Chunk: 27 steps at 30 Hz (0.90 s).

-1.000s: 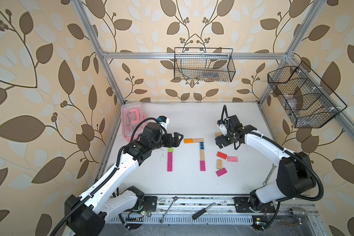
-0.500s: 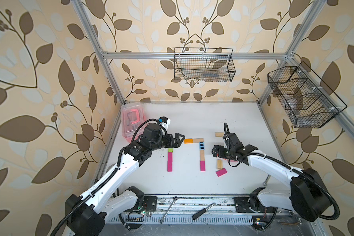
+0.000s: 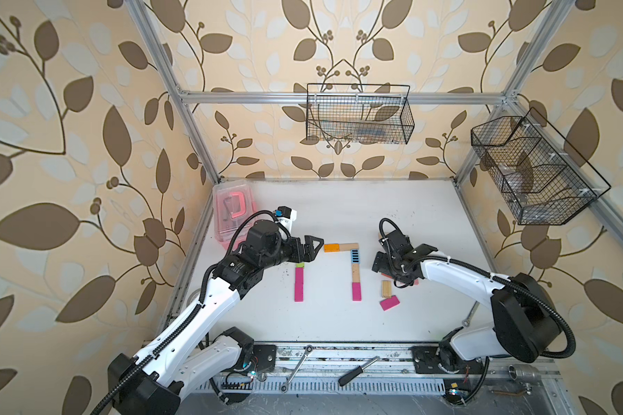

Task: Assemble the number 7 with building blocks
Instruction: Pick up the building block from the center of the board.

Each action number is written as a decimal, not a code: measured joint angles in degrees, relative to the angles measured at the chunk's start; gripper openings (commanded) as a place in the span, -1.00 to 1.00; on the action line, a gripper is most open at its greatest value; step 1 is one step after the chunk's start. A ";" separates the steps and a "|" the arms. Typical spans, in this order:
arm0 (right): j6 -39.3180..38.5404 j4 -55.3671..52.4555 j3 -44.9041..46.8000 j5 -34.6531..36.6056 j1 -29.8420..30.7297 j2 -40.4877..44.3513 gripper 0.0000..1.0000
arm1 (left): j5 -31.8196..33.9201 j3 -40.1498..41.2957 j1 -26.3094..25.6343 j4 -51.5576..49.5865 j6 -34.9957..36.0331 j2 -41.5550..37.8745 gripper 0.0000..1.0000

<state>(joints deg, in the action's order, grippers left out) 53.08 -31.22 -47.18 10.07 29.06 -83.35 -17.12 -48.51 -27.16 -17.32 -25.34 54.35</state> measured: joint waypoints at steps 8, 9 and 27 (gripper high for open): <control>-1.29 0.55 0.00 -0.48 -3.04 -2.03 0.64 | 0.24 0.13 0.00 0.02 -0.15 -1.05 0.98; -1.44 0.61 0.00 -0.68 -3.04 -2.23 0.64 | 0.33 0.13 0.00 0.02 -0.15 -1.09 0.98; -6.36 -0.31 -4.68 0.57 -0.11 -10.56 0.20 | 1.09 0.13 0.00 0.00 -0.13 -1.73 0.98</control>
<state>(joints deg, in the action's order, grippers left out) 46.72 -31.53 -51.86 10.63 28.95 -93.91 -16.03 -48.38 -27.16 -17.32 -25.47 52.62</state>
